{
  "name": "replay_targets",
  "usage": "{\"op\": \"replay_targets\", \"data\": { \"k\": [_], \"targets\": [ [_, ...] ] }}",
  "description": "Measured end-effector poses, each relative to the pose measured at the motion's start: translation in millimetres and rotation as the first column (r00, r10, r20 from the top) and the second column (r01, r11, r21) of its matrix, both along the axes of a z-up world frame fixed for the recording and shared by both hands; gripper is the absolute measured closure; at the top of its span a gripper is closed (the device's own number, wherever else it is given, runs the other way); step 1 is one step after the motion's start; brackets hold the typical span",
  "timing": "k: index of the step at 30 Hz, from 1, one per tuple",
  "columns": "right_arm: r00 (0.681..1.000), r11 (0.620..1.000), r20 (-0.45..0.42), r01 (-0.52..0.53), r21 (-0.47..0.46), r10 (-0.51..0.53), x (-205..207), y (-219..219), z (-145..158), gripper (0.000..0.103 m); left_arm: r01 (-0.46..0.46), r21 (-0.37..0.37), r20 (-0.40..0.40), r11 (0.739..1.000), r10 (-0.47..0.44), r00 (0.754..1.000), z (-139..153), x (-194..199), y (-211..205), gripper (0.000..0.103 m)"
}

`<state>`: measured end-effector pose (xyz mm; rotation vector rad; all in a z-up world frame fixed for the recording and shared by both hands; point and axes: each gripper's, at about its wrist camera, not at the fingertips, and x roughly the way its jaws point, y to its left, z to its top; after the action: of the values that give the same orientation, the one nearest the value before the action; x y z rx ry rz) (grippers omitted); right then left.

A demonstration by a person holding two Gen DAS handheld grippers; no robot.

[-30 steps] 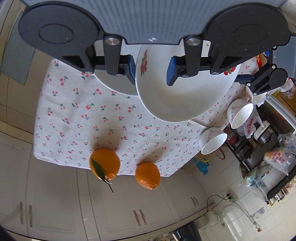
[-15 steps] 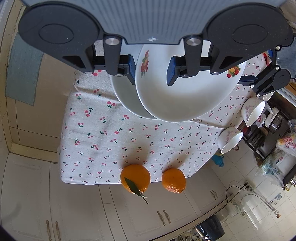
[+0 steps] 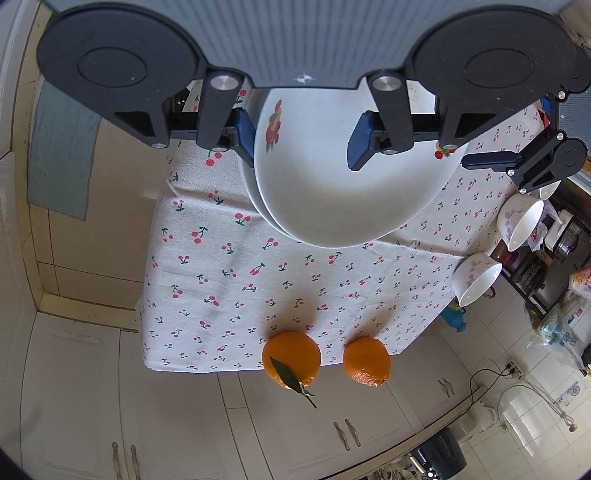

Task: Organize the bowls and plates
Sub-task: 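Lower the held plate onto the plate stack with both grippers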

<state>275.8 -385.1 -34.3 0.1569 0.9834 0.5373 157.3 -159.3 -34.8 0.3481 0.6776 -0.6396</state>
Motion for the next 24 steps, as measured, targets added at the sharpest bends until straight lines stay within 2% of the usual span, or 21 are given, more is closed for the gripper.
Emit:
{"op": "replay_targets", "data": {
  "k": [6, 15, 17, 19, 24],
  "targets": [
    [1.0, 1.0, 0.003, 0.005, -0.013, -0.005, -3, 5, 5, 0.028, -0.017, -0.019, 0.012, 1.0, 0.017, 1.0, 4, -5, 10, 0.015],
    [1.0, 0.989, 0.014, 0.008, -0.145, -0.006, -8, 25, 11, 0.014, -0.058, -0.058, 0.056, 0.997, 0.062, 0.997, 18, -12, 31, 0.013],
    [1.0, 0.99, 0.03, -0.001, -0.144, 0.005, -12, 29, 16, 0.014, -0.067, -0.065, 0.06, 0.996, 0.071, 0.996, 20, -14, 36, 0.013],
    [0.998, 0.983, 0.058, 0.007, -0.182, 0.004, -17, 35, 22, 0.009, -0.078, -0.076, 0.067, 0.994, 0.083, 0.994, 23, -17, 42, 0.013],
    [0.985, 0.976, 0.172, 0.022, -0.216, 0.016, -37, 62, 40, 0.0, -0.106, -0.103, 0.111, 0.989, 0.117, 0.987, 36, -28, 60, 0.009]
  ]
}}
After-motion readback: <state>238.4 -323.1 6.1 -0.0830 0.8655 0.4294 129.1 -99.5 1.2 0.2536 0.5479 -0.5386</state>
